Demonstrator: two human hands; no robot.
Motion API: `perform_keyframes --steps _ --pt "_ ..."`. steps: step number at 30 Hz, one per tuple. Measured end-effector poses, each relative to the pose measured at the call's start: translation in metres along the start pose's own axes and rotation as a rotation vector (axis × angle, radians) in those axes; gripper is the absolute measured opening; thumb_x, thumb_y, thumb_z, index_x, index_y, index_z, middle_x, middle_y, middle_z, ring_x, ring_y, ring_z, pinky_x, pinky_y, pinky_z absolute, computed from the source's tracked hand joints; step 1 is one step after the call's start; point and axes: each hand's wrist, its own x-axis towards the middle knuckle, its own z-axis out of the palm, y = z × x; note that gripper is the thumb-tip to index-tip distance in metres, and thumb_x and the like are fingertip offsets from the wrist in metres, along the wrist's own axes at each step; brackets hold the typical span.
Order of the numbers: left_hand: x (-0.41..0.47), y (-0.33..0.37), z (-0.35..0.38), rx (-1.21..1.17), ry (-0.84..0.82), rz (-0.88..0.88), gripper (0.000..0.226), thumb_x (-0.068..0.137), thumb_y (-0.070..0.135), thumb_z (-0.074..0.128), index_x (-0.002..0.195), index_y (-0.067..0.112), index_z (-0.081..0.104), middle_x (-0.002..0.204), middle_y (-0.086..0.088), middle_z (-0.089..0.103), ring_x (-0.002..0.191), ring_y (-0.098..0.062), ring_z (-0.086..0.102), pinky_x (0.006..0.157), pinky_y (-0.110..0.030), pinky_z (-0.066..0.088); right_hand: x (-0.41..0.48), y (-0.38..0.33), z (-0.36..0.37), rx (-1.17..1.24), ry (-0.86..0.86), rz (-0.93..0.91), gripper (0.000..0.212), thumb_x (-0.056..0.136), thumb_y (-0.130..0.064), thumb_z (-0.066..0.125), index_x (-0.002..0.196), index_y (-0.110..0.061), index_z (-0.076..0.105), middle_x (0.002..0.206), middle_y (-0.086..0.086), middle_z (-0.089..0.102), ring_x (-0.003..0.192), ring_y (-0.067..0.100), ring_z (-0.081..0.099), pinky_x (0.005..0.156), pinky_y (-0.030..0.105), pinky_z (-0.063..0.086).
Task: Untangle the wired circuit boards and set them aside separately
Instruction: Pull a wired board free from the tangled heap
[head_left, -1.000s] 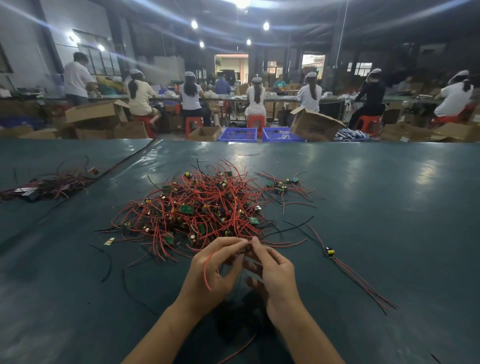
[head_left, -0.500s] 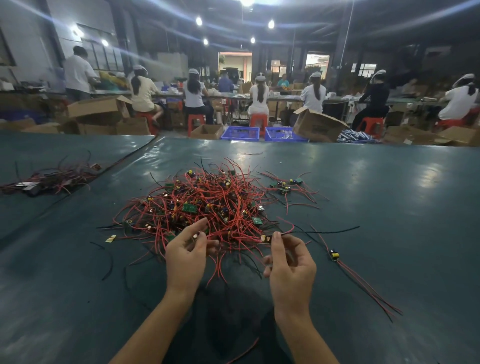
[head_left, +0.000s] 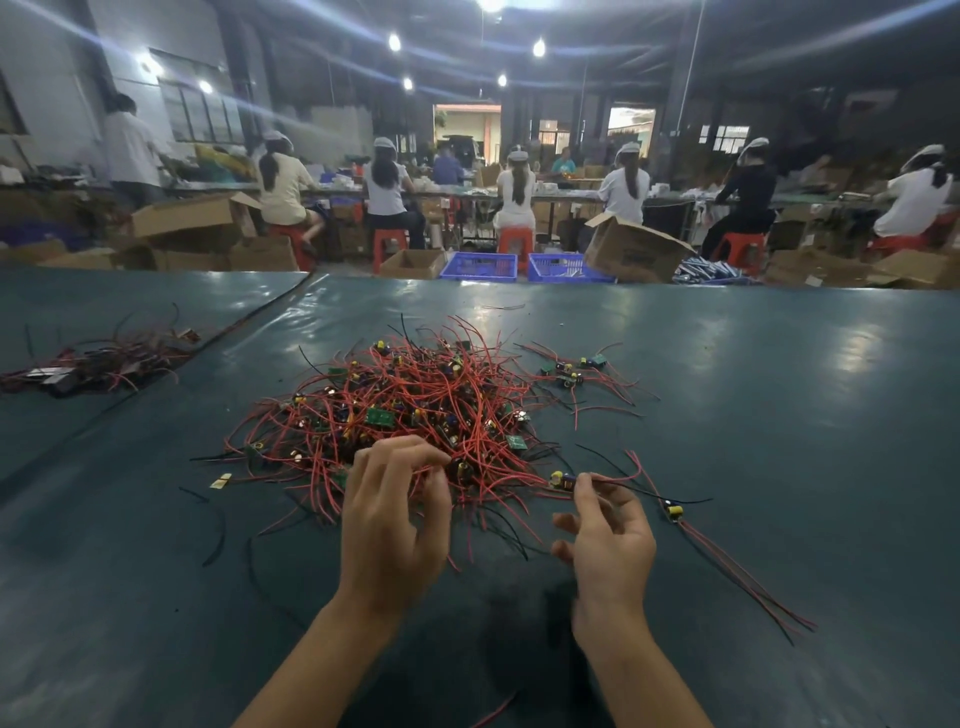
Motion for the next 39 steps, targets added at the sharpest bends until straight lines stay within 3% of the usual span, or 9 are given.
perform_keyframes --steps 3,7,12,16,19,23,29,36,39 --pt "-0.005 0.018 -0.002 -0.258 -0.260 0.076 0.008 0.089 0.025 0.054 0.083 0.023 0.058 0.069 0.016 0.053 0.058 -0.003 0.048 0.056 -0.016 0.037 0.000 0.000 0.001 -0.015 -0.012 0.002 0.006 0.092 -0.017 0.067 0.090 -0.013 0.064 0.078 -0.003 0.070 0.052 0.005 0.063 0.039 0.022 0.045" --pt "-0.019 0.039 0.016 -0.578 -0.684 -0.323 0.028 0.092 0.049 0.047 0.080 0.029 0.061 0.066 0.009 0.061 0.057 -0.006 0.055 0.054 -0.023 0.043 -0.011 -0.002 0.004 0.008 -0.088 -0.047 0.008 0.091 -0.015 0.068 0.084 -0.017 0.068 0.069 -0.008 0.072 0.057 0.005 0.064 0.050 0.024 0.052" --pt "-0.022 0.036 0.024 -0.766 -0.481 -0.675 0.039 0.089 0.054 0.047 0.089 0.019 0.063 0.061 -0.001 0.064 0.051 -0.008 0.058 0.052 -0.018 0.045 -0.027 -0.003 0.008 0.035 -0.282 -0.057 0.024 0.091 -0.004 0.064 0.074 -0.017 0.075 0.075 -0.001 0.075 0.057 0.003 0.063 0.043 0.015 0.045" --pt "-0.021 0.028 0.024 -0.823 -0.430 -0.810 0.039 0.075 0.060 0.058 0.079 0.022 0.065 0.057 -0.004 0.060 0.047 -0.011 0.056 0.045 -0.020 0.045 -0.033 0.000 0.011 -0.031 -0.396 -0.021 0.016 0.088 -0.016 0.067 0.080 -0.025 0.079 0.084 0.003 0.077 0.076 0.012 0.072 0.062 0.020 0.056" --pt "-0.022 0.025 0.025 -0.783 -0.392 -0.829 0.041 0.076 0.056 0.061 0.077 0.015 0.066 0.061 -0.004 0.063 0.054 -0.015 0.061 0.049 -0.024 0.049 -0.035 0.001 0.011 -0.027 -0.422 0.053 0.010 0.077 -0.031 0.071 0.080 -0.025 0.078 0.085 0.006 0.076 0.079 0.018 0.073 0.063 0.025 0.058" --pt "-0.022 0.023 0.027 -0.700 -0.359 -0.789 0.041 0.084 0.042 0.064 0.067 0.005 0.061 0.062 -0.005 0.062 0.060 -0.018 0.060 0.062 -0.044 0.054 -0.034 0.002 0.012 -0.010 -0.351 0.149 0.012 0.086 -0.020 0.070 0.078 -0.022 0.078 0.086 0.007 0.077 0.081 0.019 0.073 0.062 0.029 0.059" --pt "-0.022 0.028 0.029 -0.683 -0.382 -0.802 0.038 0.092 0.020 0.062 0.054 0.019 0.060 0.050 0.004 0.058 0.046 -0.006 0.055 0.047 -0.017 0.043 -0.029 -0.004 0.014 0.158 -0.239 0.372 0.011 0.088 -0.004 0.067 0.090 -0.010 0.075 0.092 0.014 0.077 0.080 0.024 0.075 0.062 0.031 0.061" --pt "-0.020 0.030 0.030 -0.748 -0.361 -0.873 0.036 0.090 0.021 0.063 0.054 0.018 0.058 0.054 -0.006 0.055 0.043 -0.013 0.050 0.039 -0.023 0.041 -0.008 -0.013 0.006 0.095 -0.095 0.362 0.015 0.088 -0.011 0.068 0.101 -0.012 0.075 0.080 -0.006 0.076 0.071 0.005 0.055 0.042 0.017 0.041" --pt "-0.020 0.030 0.030 -0.736 -0.370 -0.861 0.038 0.089 0.022 0.065 0.052 0.019 0.058 0.053 -0.007 0.054 0.043 -0.015 0.050 0.040 -0.024 0.041 -0.002 -0.014 0.002 0.118 -0.045 0.335 0.012 0.089 -0.011 0.068 0.097 -0.016 0.074 0.083 -0.003 0.078 0.074 0.006 0.061 0.050 0.021 0.044"
